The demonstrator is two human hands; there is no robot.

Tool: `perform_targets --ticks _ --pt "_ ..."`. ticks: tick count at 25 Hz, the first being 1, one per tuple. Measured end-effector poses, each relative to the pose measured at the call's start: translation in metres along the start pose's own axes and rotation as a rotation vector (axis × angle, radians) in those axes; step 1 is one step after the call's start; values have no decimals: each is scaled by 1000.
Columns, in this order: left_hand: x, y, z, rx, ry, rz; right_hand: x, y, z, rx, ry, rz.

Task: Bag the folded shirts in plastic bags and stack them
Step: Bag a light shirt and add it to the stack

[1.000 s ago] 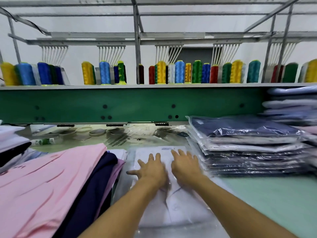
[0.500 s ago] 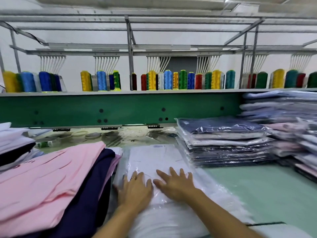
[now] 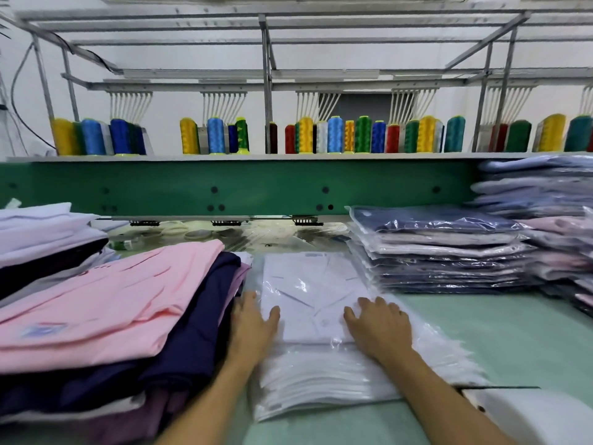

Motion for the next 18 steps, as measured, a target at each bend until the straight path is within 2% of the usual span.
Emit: perform_targets --ticks 3,5,7,9,11,13,15,17,18 --pt "-2 16 2 367 141 51 1 5 3 -81 72 -134" --pt "0 23 -4 464 194 83 3 10 8 -216 170 -198" --pt "5 26 -8 269 162 139 7 10 14 -295 309 -193" --pt "13 28 -10 2 79 175 11 5 20 -275 401 -107" --pt "15 31 -12 -3 32 209 14 -1 22 -187 391 -30" --pt "11 34 -15 173 27 256 14 -3 21 -129 329 -22" --pt "9 33 -16 457 117 316 14 -1 21 -100 283 -39" --pt "9 32 -18 712 188 343 17 5 29 -144 334 -107" --pt "10 31 -19 787 200 343 21 11 37 -207 419 -171"
Point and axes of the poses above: each hand's wrist, its own x-axis away from the middle knuckle, its own y-axis out of the back of the hand, z = x × y, the point moved 3 cm from there along -x, towards the middle knuckle, and after that the axes turned 1 degree about -z, right-handed, at the moved point
